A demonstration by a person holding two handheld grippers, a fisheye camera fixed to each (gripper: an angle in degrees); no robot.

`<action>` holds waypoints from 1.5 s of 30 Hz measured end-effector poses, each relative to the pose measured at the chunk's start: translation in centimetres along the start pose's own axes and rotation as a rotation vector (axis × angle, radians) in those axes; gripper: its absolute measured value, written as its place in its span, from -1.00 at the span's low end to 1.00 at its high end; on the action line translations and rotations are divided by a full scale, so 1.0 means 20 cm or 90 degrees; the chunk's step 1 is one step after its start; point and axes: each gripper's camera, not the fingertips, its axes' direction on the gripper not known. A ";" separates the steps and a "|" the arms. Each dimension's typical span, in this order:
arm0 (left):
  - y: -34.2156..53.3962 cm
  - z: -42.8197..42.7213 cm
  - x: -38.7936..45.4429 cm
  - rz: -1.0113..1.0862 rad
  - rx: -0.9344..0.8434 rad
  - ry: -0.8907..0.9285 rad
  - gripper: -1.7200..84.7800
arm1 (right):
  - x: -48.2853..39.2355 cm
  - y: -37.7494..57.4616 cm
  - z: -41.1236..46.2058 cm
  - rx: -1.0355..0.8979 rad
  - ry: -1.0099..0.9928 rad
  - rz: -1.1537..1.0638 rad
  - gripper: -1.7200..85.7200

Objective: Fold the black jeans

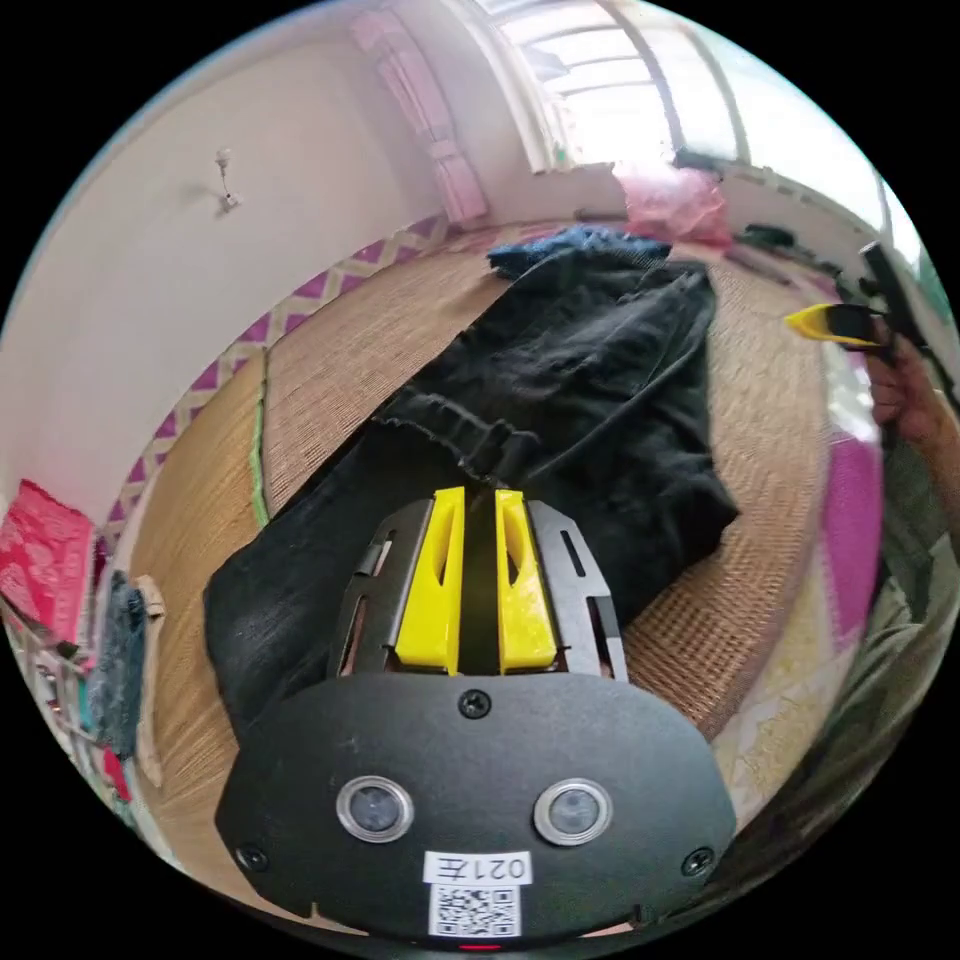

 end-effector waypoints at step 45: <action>2.40 -0.89 -1.15 -0.360 0.113 0.017 -0.98 | -3.65 -0.39 1.82 -0.151 0.344 -0.881 -0.92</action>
